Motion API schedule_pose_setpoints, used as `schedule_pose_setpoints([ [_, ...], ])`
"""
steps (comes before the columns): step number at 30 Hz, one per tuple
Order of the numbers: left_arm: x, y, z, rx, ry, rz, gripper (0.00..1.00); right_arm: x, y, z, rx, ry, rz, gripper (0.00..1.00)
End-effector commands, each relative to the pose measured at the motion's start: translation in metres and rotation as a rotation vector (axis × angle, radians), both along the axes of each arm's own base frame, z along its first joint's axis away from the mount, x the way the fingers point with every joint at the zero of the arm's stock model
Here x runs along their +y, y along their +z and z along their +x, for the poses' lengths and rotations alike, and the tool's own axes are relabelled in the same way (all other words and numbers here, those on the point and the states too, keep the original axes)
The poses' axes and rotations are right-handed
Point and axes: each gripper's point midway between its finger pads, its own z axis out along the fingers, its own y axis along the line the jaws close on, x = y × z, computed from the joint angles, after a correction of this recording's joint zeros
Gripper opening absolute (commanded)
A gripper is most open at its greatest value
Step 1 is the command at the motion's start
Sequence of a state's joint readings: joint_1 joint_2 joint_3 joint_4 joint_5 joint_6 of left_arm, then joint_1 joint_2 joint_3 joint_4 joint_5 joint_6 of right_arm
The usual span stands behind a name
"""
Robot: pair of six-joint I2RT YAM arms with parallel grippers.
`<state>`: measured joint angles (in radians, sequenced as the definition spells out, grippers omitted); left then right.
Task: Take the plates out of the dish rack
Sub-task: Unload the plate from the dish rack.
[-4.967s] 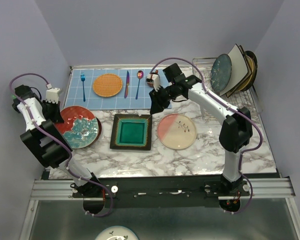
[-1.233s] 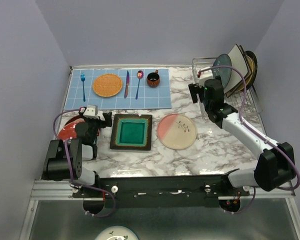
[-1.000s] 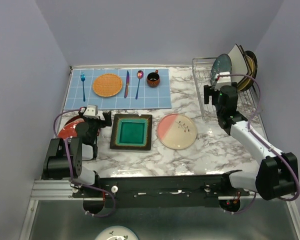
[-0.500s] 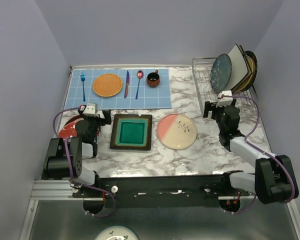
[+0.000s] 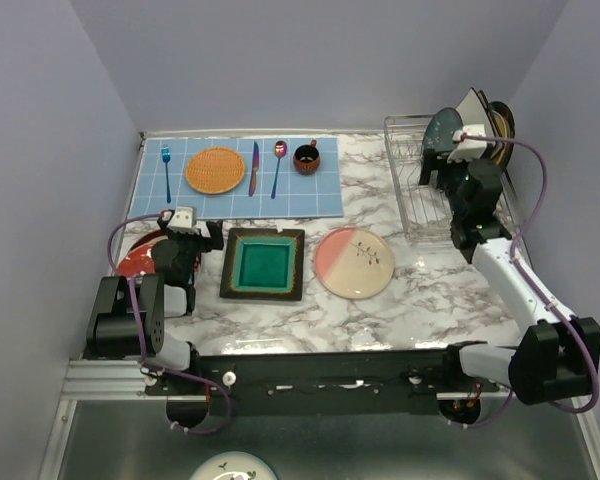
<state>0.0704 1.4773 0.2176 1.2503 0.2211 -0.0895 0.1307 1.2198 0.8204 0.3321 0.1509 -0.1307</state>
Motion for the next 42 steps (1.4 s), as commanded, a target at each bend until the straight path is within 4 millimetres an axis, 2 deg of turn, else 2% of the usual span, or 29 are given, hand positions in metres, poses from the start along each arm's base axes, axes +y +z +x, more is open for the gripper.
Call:
schedule_pose_setpoints([
  [1, -0.004, 0.010, 0.006, -0.025, -0.015, 0.043, 0.99, -0.018, 0.008, 0.010, 0.134, -0.061, -0.101, 0.96],
  [2, -0.004, 0.008, 0.005, -0.018, -0.015, 0.044, 0.99, -0.019, 0.004, 0.011, 0.176, -0.061, -0.113, 0.95],
  [3, -0.004, 0.007, 0.005, -0.012, -0.015, 0.043, 0.99, -0.023, 0.022, 0.019, 0.163, -0.074, -0.112, 0.95],
  [5, -0.004, 0.009, 0.005, -0.019, -0.017, 0.042, 0.99, -0.027, 0.006, 0.031, 0.255, -0.077, -0.106, 0.95],
  [6, -0.004, 0.008, 0.005, -0.016, -0.018, 0.043, 0.99, -0.034, 0.025, 0.039, 0.236, -0.092, -0.090, 0.94],
  [7, -0.004, 0.007, 0.005, -0.020, -0.018, 0.047, 0.99, -0.036, 0.014, 0.051, 0.276, -0.097, -0.076, 0.93],
  [8, -0.005, 0.008, 0.005, -0.028, -0.018, 0.043, 0.99, -0.037, 0.006, 0.053, 0.325, -0.086, -0.072, 0.92],
  [9, -0.004, 0.009, 0.005, -0.027, -0.012, 0.046, 0.99, -0.043, 0.005, 0.058, 0.342, -0.099, -0.064, 0.89],
  [10, -0.004, 0.007, 0.005, -0.019, -0.011, 0.045, 0.99, -0.045, 0.021, 0.068, 0.322, -0.104, -0.043, 0.88],
  [11, -0.004, 0.008, 0.005, -0.026, -0.010, 0.041, 0.99, -0.046, 0.000, 0.072, 0.392, -0.105, -0.038, 0.86],
  [12, -0.001, 0.008, 0.005, -0.027, 0.005, 0.040, 0.99, -0.052, -0.001, 0.077, 0.406, -0.121, -0.030, 0.84],
  [13, -0.002, 0.007, 0.005, -0.022, 0.005, 0.036, 0.99, -0.052, 0.005, 0.082, 0.398, -0.120, -0.024, 0.82],
  [14, -0.001, 0.007, 0.005, -0.022, 0.009, 0.036, 0.99, -0.053, -0.010, 0.086, 0.445, -0.123, -0.030, 0.81],
  [18, 0.000, 0.006, 0.005, -0.019, 0.011, 0.036, 0.99, -0.052, -0.016, 0.096, 0.462, -0.117, -0.035, 0.75],
  [19, 0.000, 0.006, 0.005, -0.021, 0.011, 0.036, 0.99, -0.052, -0.017, 0.098, 0.463, -0.115, -0.038, 0.75],
  [20, 0.000, 0.006, 0.005, -0.019, 0.011, 0.035, 0.99, -0.063, -0.016, 0.100, 0.463, -0.134, -0.034, 0.75],
  [21, 0.000, 0.006, 0.005, -0.021, 0.011, 0.036, 0.99, -0.065, -0.022, 0.102, 0.476, -0.144, -0.036, 0.75],
  [27, 0.000, 0.007, 0.005, -0.022, 0.011, 0.035, 0.99, -0.075, -0.025, 0.106, 0.481, -0.168, -0.036, 0.74],
  [31, -0.001, 0.007, 0.005, -0.021, 0.010, 0.036, 0.99, -0.079, -0.026, 0.112, 0.483, -0.172, -0.052, 0.73],
  [42, 0.000, 0.006, 0.005, -0.019, 0.013, 0.036, 0.99, -0.087, -0.046, 0.125, 0.519, -0.173, -0.059, 0.71],
])
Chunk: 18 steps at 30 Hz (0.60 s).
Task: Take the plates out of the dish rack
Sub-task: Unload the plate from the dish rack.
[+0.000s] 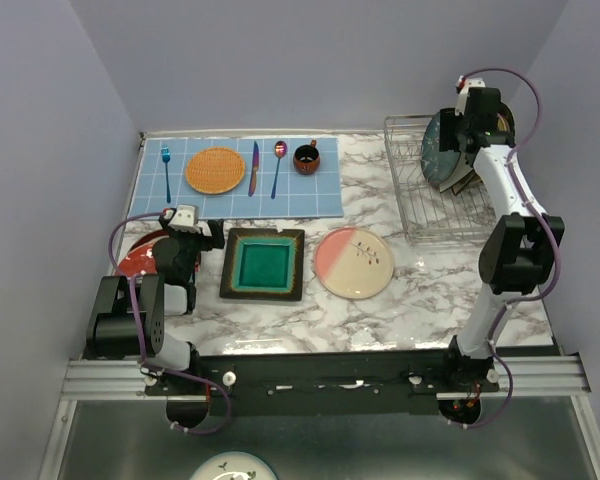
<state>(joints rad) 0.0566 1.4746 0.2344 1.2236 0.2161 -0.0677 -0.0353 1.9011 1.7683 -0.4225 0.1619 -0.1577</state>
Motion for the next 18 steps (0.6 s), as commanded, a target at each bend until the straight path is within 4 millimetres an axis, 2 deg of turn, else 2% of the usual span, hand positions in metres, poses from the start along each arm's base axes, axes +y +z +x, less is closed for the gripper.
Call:
schedule_pose_setpoints([
  [1, 0.003, 0.005, 0.002, -0.023, 0.020, 0.015, 0.99, -0.010, -0.013, 0.007, 0.039, -0.009, -0.006, 0.70],
  [7, 0.003, 0.005, 0.002, -0.023, 0.021, 0.015, 0.99, -0.013, -0.016, 0.011, 0.049, -0.008, 0.006, 0.67],
  [18, 0.002, 0.006, 0.002, -0.025, 0.018, 0.014, 0.99, -0.009, -0.037, 0.018, 0.089, 0.006, 0.031, 0.64],
])
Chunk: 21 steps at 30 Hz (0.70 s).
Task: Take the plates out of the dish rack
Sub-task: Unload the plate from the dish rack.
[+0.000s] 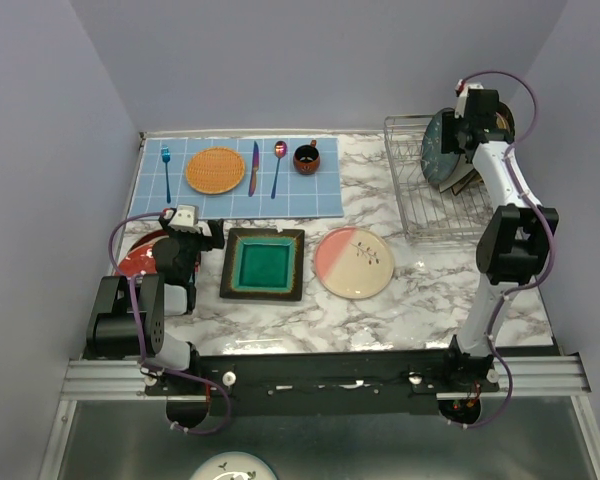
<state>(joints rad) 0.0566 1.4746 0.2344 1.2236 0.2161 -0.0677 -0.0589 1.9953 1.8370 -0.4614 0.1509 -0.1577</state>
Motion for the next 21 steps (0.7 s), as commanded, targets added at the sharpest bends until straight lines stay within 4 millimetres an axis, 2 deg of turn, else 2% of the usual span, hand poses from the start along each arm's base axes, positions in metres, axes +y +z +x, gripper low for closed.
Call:
schedule_pose_setpoints([
  [1, 0.003, 0.006, 0.002, -0.025, 0.021, 0.014, 0.99, 0.003, -0.012, 0.007, 0.027, 0.021, 0.023, 0.64],
  [15, 0.003, 0.006, 0.002, -0.026, 0.020, 0.014, 0.99, 0.007, -0.026, 0.010, 0.062, 0.032, 0.046, 0.62],
  [21, 0.002, 0.005, 0.002, -0.022, 0.020, 0.014, 0.99, 0.006, -0.026, 0.009, 0.064, 0.034, 0.044, 0.62],
])
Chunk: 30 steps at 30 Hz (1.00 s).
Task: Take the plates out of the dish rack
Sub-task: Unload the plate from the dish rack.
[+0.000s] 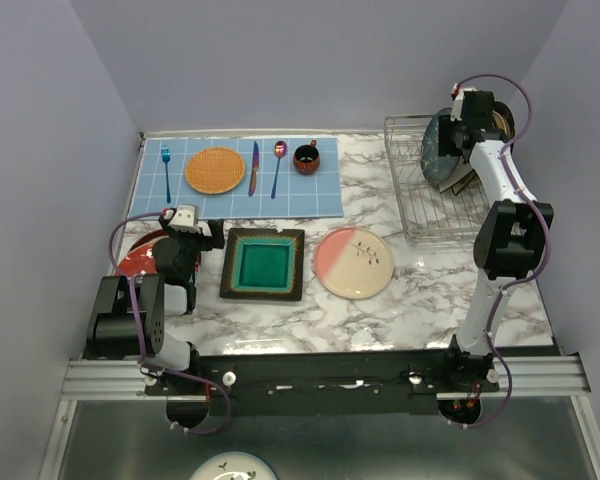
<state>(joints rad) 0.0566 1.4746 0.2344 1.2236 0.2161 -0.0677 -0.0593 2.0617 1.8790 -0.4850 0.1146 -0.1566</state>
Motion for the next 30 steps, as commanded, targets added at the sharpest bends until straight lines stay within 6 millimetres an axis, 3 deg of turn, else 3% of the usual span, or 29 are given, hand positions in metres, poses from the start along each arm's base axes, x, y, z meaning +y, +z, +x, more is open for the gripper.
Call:
schedule_pose_setpoints([
  [1, 0.003, 0.006, 0.002, -0.026, 0.020, 0.015, 0.99, 0.002, -0.003, 0.000, 0.019, 0.008, 0.018, 0.61],
  [17, 0.002, 0.006, 0.002, -0.025, 0.020, 0.014, 0.99, 0.002, 0.013, -0.005, -0.004, 0.014, 0.015, 0.59],
  [23, 0.003, 0.006, 0.002, -0.025, 0.021, 0.014, 0.99, -0.001, 0.003, -0.003, 0.013, 0.006, 0.006, 0.55],
  [27, 0.003, 0.005, 0.002, -0.022, 0.021, 0.015, 0.99, 0.000, -0.002, 0.000, 0.023, 0.008, 0.003, 0.42],
  [29, 0.003, 0.006, 0.002, -0.025, 0.020, 0.015, 0.99, -0.001, -0.002, 0.001, 0.024, 0.004, 0.002, 0.03],
  [30, 0.003, 0.005, 0.002, -0.023, 0.021, 0.015, 0.99, -0.002, -0.003, 0.001, 0.026, -0.005, 0.000, 0.01],
])
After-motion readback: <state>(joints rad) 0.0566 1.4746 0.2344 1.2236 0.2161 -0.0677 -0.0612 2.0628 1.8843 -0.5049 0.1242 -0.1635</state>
